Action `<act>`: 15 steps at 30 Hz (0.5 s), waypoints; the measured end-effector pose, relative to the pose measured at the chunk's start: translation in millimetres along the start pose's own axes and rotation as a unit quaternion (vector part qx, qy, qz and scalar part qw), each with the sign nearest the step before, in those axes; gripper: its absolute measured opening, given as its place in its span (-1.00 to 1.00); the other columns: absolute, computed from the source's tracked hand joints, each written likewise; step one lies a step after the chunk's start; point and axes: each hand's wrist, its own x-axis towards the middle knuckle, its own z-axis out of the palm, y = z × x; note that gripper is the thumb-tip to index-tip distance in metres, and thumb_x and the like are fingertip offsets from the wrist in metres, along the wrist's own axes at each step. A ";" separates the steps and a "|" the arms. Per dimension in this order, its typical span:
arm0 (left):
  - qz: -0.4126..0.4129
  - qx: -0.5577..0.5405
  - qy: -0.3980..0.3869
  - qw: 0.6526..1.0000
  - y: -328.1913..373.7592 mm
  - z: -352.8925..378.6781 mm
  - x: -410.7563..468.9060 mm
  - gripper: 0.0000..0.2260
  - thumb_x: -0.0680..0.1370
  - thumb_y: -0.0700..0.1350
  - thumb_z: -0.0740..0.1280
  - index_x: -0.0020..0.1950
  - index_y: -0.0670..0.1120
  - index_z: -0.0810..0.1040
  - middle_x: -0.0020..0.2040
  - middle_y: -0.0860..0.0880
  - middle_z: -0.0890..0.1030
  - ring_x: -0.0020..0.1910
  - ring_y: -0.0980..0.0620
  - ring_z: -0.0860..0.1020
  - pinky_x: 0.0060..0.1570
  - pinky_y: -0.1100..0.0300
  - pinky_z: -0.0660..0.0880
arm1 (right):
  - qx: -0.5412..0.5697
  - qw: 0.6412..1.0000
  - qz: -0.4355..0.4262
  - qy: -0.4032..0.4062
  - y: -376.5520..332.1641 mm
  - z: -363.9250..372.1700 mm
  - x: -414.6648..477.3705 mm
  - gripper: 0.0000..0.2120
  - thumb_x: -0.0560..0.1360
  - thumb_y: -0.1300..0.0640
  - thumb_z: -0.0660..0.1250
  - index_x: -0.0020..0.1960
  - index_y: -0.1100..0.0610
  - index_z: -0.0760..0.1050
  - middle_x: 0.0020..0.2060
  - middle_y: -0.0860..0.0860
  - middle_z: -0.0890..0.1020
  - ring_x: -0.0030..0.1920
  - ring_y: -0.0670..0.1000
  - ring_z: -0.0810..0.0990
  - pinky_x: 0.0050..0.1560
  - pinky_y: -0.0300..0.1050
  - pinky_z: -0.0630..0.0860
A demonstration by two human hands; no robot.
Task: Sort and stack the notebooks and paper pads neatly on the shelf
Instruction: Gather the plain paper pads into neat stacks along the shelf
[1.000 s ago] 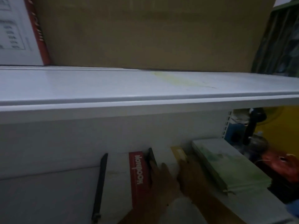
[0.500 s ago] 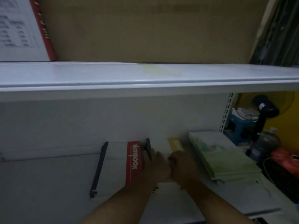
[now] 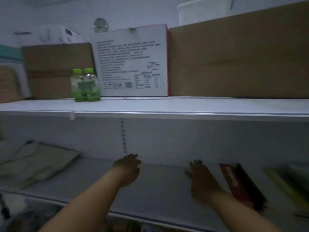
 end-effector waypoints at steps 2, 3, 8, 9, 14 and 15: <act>-0.053 0.034 0.011 0.998 -69.3 -14.8 -40.5 -0.53 0.64 0.08 0.02 0.54 -0.01 0.12 0.57 -0.04 -0.05 0.55 -0.03 -0.05 0.50 0.06 0.02 | 0.060 0.991 -0.101 -0.068 -96.7 -12.3 16.5 -0.38 0.48 0.21 0.16 0.52 0.03 0.12 0.53 0.11 -0.06 0.53 0.20 -0.09 0.50 0.01 -0.21; -0.074 0.044 0.012 0.996 -100.3 -18.3 -59.8 -0.51 0.64 0.11 0.01 0.54 -0.01 0.09 0.57 -0.06 -0.06 0.55 -0.05 -0.07 0.50 0.04 0.01 | 0.071 0.982 -0.131 -0.112 -140.6 -19.4 21.6 -0.37 0.51 0.20 0.15 0.53 0.02 0.04 0.54 0.08 -0.14 0.53 0.17 -0.18 0.52 0.05 -0.18; -0.151 0.051 0.008 0.987 -212.2 -17.1 -150.3 -0.49 0.63 0.14 -0.01 0.55 0.01 0.05 0.57 -0.09 -0.05 0.55 -0.05 -0.11 0.49 0.03 -0.07 | 0.075 0.956 -0.259 -0.115 -302.7 -32.6 41.9 -0.43 0.50 0.09 0.24 0.47 0.14 0.18 0.52 0.20 -0.02 0.52 0.20 -0.18 0.50 0.15 -0.16; -0.162 0.042 -0.001 0.986 -229.3 -16.1 -163.1 -0.50 0.64 0.14 -0.01 0.55 0.01 0.05 0.57 -0.08 -0.06 0.55 -0.04 -0.13 0.49 0.03 -0.08 | 0.072 0.952 -0.275 -0.116 -325.3 -35.5 45.3 -0.42 0.50 0.10 0.24 0.48 0.12 0.17 0.52 0.20 0.01 0.52 0.19 -0.15 0.50 0.13 -0.15; -0.202 -0.002 -0.012 0.979 -306.5 -4.3 -186.0 -0.52 0.64 0.13 -0.02 0.55 0.03 0.07 0.57 -0.03 -0.10 0.55 0.00 -0.16 0.49 0.01 -0.08 | 0.087 0.941 -0.300 -0.129 -400.2 -37.9 77.0 -0.40 0.51 0.11 0.22 0.50 0.13 0.12 0.52 0.19 0.01 0.53 0.17 -0.13 0.50 0.08 -0.15; -0.204 -0.006 -0.016 0.979 -318.9 0.1 -185.1 -0.51 0.64 0.13 -0.01 0.55 0.03 0.07 0.57 -0.03 -0.09 0.55 0.00 -0.16 0.49 0.01 -0.08 | 0.082 0.940 -0.307 -0.126 -410.8 -34.7 85.6 -0.41 0.51 0.11 0.24 0.49 0.14 0.14 0.52 0.19 0.02 0.53 0.16 -0.15 0.50 0.08 -0.15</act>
